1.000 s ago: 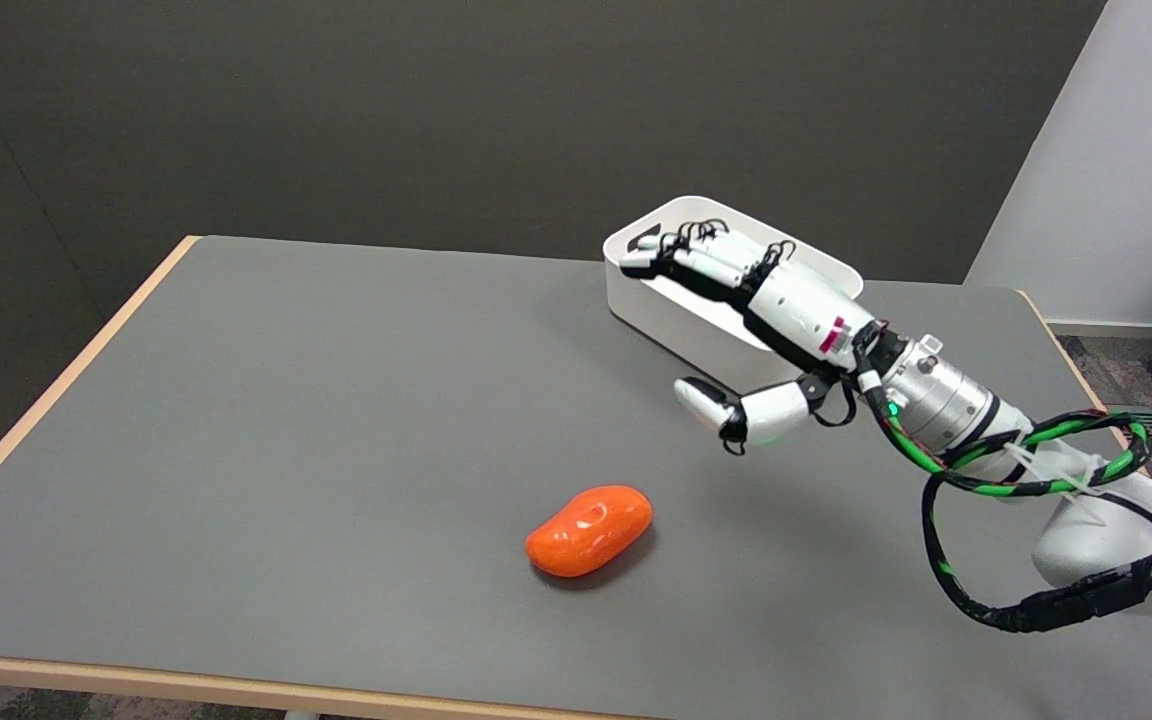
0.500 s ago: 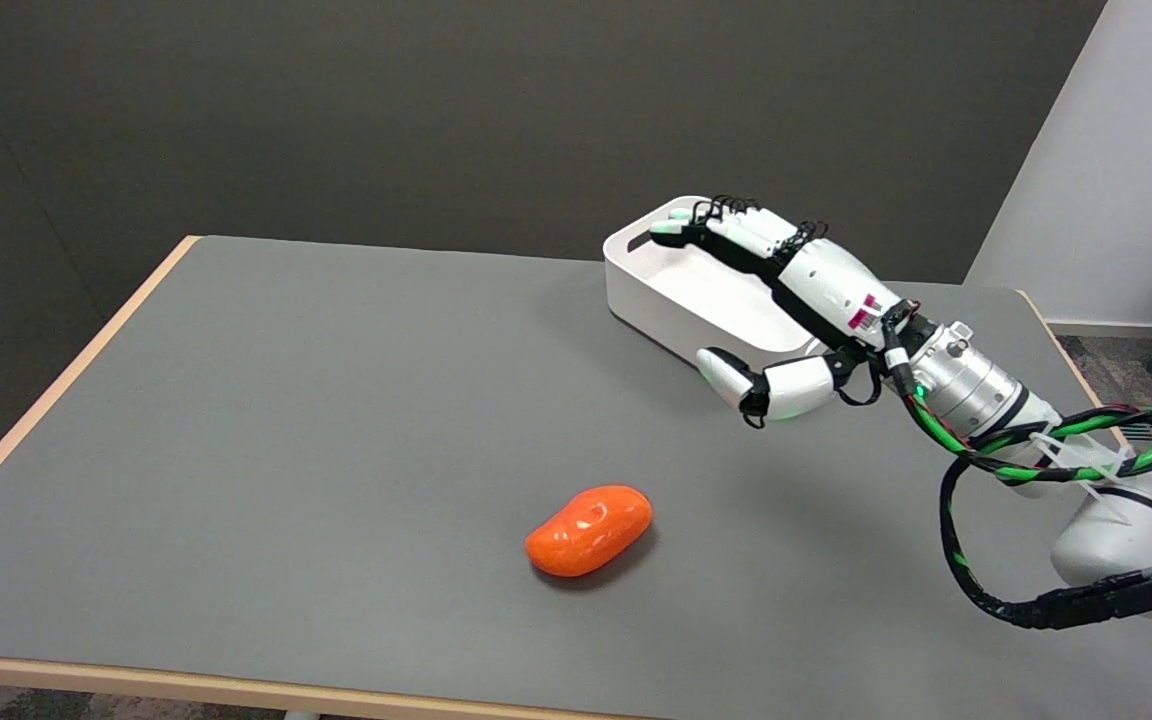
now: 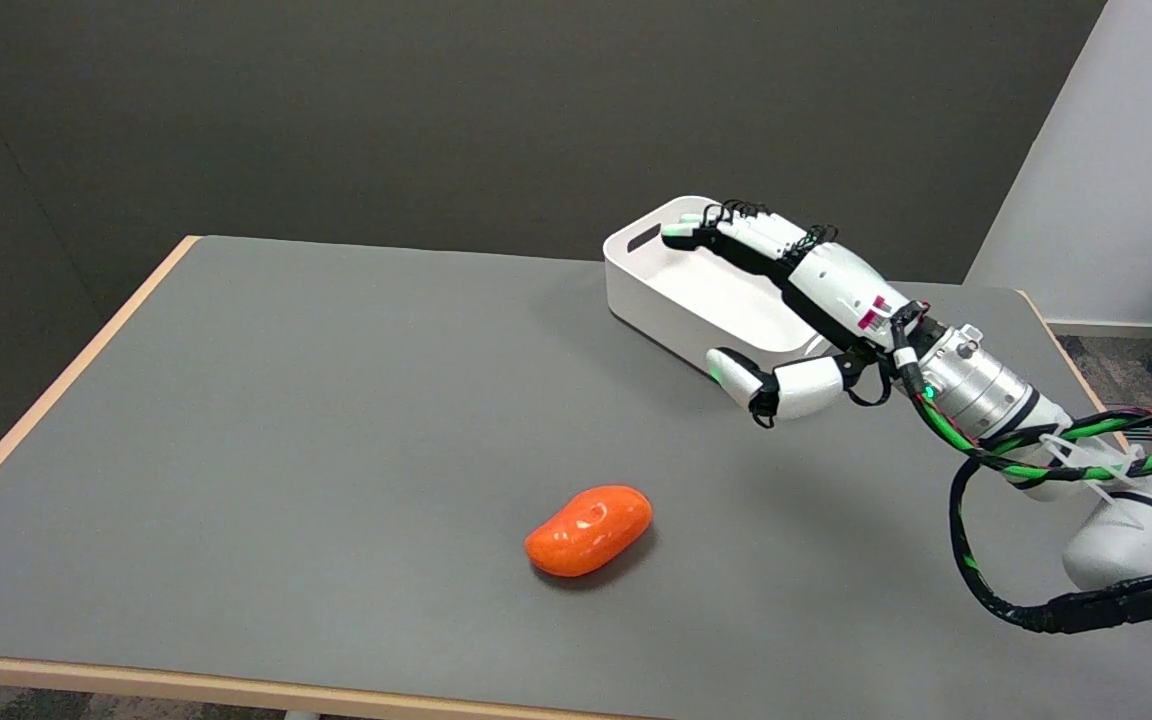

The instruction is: Pick up mango.

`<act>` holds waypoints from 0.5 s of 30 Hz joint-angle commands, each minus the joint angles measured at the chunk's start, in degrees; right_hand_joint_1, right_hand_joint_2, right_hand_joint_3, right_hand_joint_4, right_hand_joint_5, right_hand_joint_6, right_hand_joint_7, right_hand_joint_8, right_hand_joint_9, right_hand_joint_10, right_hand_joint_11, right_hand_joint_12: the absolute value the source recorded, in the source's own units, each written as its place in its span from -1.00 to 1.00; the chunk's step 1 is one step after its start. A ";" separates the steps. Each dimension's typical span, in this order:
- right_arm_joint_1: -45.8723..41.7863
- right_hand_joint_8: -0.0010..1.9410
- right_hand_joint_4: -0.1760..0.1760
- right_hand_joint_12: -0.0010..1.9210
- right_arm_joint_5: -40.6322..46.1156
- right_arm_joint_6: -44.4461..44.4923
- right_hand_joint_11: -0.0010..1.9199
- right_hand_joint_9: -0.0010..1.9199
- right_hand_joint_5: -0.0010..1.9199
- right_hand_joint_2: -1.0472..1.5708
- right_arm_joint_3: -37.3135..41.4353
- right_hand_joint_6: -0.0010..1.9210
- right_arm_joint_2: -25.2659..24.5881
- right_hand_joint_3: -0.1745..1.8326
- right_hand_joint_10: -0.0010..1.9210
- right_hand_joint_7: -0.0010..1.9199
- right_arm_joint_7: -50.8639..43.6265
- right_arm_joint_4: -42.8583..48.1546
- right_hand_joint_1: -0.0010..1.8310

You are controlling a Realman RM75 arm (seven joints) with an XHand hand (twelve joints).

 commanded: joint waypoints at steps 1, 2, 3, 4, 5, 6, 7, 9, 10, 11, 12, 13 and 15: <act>-2.99 -0.65 0.64 0.10 -0.18 -0.79 -0.89 -0.82 -0.84 0.29 -2.52 -0.53 0.75 0.23 -0.41 -0.81 -0.08 -1.32 -0.37; -2.91 -0.65 0.64 0.10 -0.18 -1.13 -0.89 -0.82 -0.84 0.29 -3.08 -0.52 0.36 0.23 -0.41 -0.81 -0.12 -1.46 -0.37; -2.77 -0.65 0.65 0.10 -0.23 -1.31 -0.88 -0.82 -0.83 0.29 -3.49 -0.52 0.06 0.23 -0.41 -0.80 -0.12 -1.52 -0.37; -2.62 -0.65 0.65 0.10 -0.25 -1.36 -0.88 -0.81 -0.83 0.29 -4.11 -0.52 -0.02 0.23 -0.41 -0.80 -0.12 -1.50 -0.36; -2.42 -0.65 0.65 0.10 -0.25 -1.32 -0.88 -0.81 -0.83 0.29 -4.64 -0.52 -0.02 0.23 -0.41 -0.80 -0.12 -1.49 -0.36; -2.13 -0.65 0.65 0.10 -0.25 -1.15 -0.88 -0.81 -0.83 0.29 -5.53 -0.52 -0.03 0.22 -0.41 -0.80 -0.12 -1.39 -0.36; -1.69 -0.65 0.65 0.10 -0.25 -0.85 -0.88 -0.81 -0.83 0.29 -6.89 -0.52 0.06 0.22 -0.41 -0.80 -0.12 -1.12 -0.36; -0.83 -0.65 0.66 0.11 -0.25 -0.29 -0.88 -0.81 -0.83 0.29 -9.19 -0.52 0.36 0.23 -0.40 -0.80 0.07 -0.57 -0.36; -0.10 -0.64 0.66 0.11 -0.25 -0.01 -0.88 -0.81 -0.83 0.29 -10.68 -0.51 0.60 0.23 -0.40 -0.79 0.27 -0.14 -0.36; 0.91 -0.64 0.66 0.11 -0.29 0.38 -0.87 -0.80 -0.82 0.29 -12.40 -0.51 0.91 0.23 -0.40 -0.79 0.35 0.35 -0.36; 2.55 -0.64 0.67 0.11 -0.33 1.13 -0.87 -0.80 -0.82 0.29 -14.97 -0.51 1.51 0.23 -0.40 -0.78 0.36 1.12 -0.36; 3.87 -0.63 0.68 0.12 -0.33 1.73 -0.86 -0.79 -0.82 0.29 -16.99 -0.51 2.03 0.23 -0.39 -0.78 0.36 1.68 -0.36; 5.46 -0.63 0.70 0.13 -0.33 2.38 -0.85 -0.78 -0.81 0.29 -19.85 -0.49 3.19 0.23 -0.38 -0.76 0.36 2.37 -0.36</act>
